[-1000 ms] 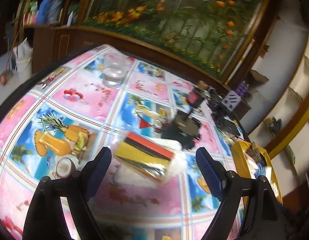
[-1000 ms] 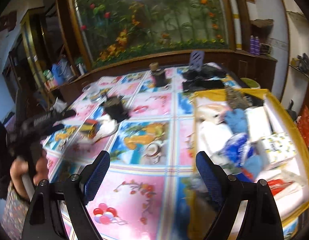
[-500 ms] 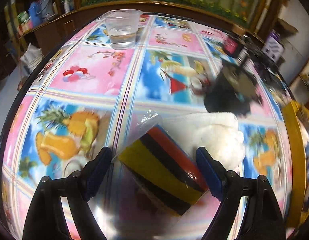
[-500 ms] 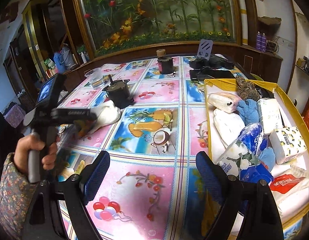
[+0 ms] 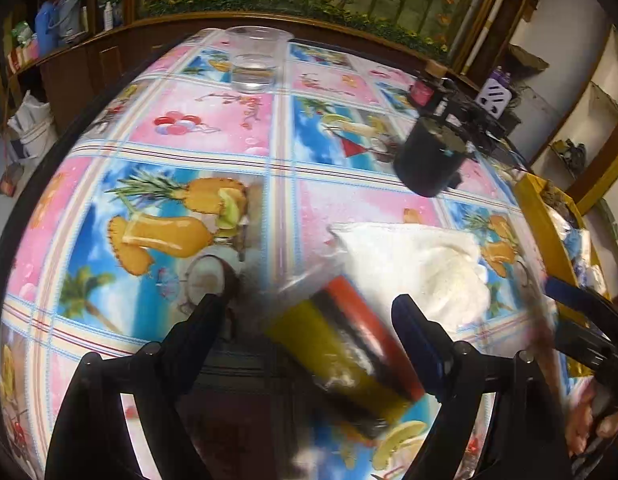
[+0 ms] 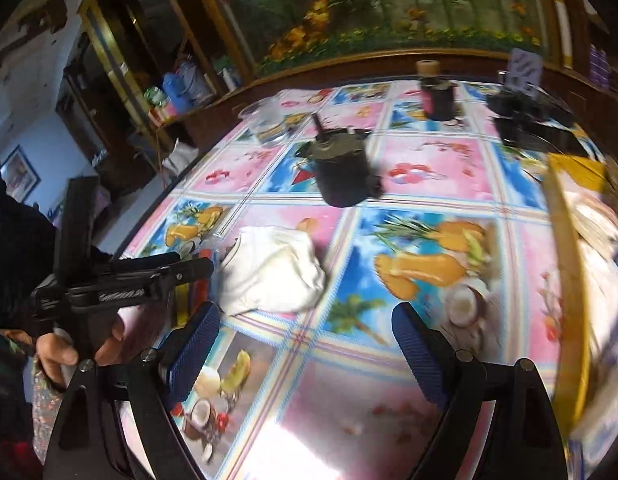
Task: Organize soft objects
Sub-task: 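Grasp the yellow-black striped packet with the left gripper while the right grasps the white cloth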
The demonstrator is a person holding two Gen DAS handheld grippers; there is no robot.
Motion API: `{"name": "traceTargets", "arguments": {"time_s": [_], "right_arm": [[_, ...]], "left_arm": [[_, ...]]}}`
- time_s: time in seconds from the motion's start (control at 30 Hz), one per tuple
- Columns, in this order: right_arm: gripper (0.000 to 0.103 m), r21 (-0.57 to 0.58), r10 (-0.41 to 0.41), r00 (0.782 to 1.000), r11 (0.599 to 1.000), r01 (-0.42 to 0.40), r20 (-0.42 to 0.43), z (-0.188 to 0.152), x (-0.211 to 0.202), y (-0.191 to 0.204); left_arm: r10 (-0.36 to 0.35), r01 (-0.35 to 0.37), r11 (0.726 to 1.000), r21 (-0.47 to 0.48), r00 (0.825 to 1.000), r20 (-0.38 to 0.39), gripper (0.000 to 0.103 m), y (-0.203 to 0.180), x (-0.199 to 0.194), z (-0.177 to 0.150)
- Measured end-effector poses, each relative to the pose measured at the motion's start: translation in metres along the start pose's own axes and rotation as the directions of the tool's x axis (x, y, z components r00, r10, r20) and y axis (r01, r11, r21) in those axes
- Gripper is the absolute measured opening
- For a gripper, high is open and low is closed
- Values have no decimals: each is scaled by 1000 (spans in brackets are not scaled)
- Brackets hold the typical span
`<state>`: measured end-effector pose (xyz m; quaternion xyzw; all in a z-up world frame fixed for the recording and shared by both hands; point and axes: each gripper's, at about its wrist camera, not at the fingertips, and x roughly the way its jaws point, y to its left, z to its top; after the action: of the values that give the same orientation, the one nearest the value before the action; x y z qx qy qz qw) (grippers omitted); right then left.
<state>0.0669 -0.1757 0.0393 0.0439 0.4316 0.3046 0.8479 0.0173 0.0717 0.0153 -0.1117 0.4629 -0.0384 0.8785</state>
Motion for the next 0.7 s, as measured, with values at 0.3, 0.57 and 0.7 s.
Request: {"name": "traceTargets", "arguments": {"time_s": [0.3, 0.57, 0.7], "right_arm": [[87, -178, -63, 993, 983, 46, -95, 19, 73, 44], [19, -82, -200, 973, 974, 209, 112, 22, 31, 2], [19, 10, -203, 961, 979, 205, 188, 27, 13, -27]], "left_arm": [[-1, 3, 995, -99, 1000, 18, 85, 21, -1, 4], [-13, 14, 997, -71, 1000, 13, 85, 13, -2, 4], [30, -27, 997, -73, 999, 40, 85, 10, -10, 1]]}}
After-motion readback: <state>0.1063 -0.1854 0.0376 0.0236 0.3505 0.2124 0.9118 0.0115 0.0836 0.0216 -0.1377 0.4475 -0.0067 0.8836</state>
